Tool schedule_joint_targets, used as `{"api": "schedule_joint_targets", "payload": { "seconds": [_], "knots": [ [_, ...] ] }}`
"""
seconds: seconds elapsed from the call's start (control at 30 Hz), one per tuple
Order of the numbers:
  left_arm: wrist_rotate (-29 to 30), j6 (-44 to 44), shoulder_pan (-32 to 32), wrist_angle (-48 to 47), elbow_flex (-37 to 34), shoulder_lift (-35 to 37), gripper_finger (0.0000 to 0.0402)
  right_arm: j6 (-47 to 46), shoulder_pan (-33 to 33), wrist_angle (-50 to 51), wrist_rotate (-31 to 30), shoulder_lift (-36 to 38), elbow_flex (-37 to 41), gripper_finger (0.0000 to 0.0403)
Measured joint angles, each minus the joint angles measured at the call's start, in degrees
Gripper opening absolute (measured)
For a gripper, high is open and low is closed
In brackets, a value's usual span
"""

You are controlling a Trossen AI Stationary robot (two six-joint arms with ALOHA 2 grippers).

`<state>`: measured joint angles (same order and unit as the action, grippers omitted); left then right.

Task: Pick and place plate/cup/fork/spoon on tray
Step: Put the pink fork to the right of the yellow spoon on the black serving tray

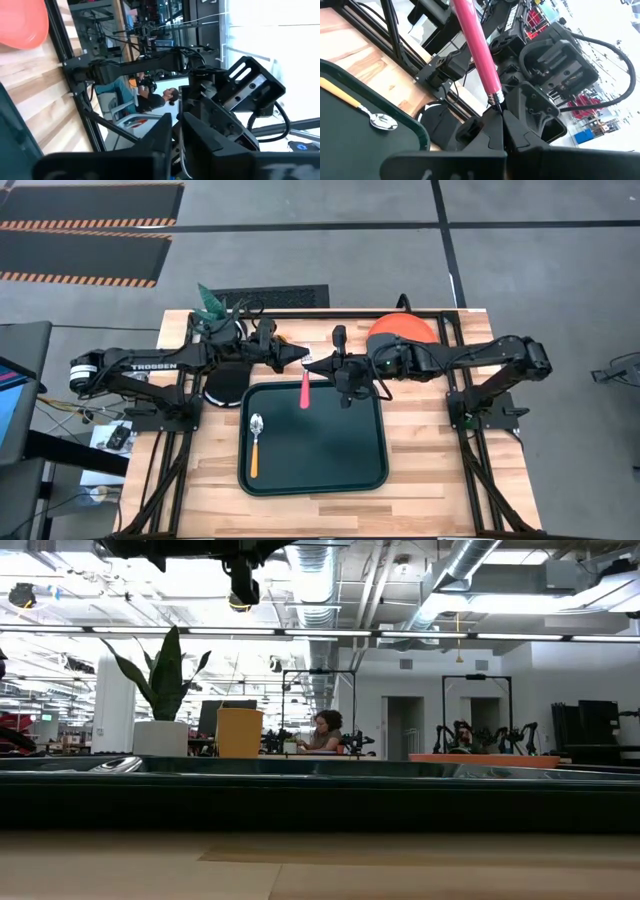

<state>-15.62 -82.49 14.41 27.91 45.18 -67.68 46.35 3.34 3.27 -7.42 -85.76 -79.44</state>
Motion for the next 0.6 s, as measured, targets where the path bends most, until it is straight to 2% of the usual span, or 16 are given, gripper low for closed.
{"api": "schedule_joint_targets", "payload": {
  "seconds": [0.07,0.17,0.33,0.47,0.6],
  "knots": [
    [0.12,0.48,0.00,0.11,-0.01,0.00,0.0007,0.00,-0.16,0.09,0.01,0.00,0.00,0.0000],
    [0.40,1.11,0.00,0.09,0.01,0.02,0.0005,-0.62,-0.16,0.10,0.00,0.00,0.00,0.0004],
    [1.10,1.24,0.00,0.10,0.01,0.02,0.0002,-7.35,-0.80,0.00,0.00,0.00,0.00,0.0025],
    [0.96,1.74,0.76,0.10,-0.01,0.04,0.0001,-12.21,-1.30,0.15,-0.04,0.00,0.00,0.0079],
    [-1.52,2.79,2.64,0.03,-0.01,0.04,0.0000,-12.50,-0.68,0.38,-0.30,0.82,0.01,0.0163]
  ]
}}
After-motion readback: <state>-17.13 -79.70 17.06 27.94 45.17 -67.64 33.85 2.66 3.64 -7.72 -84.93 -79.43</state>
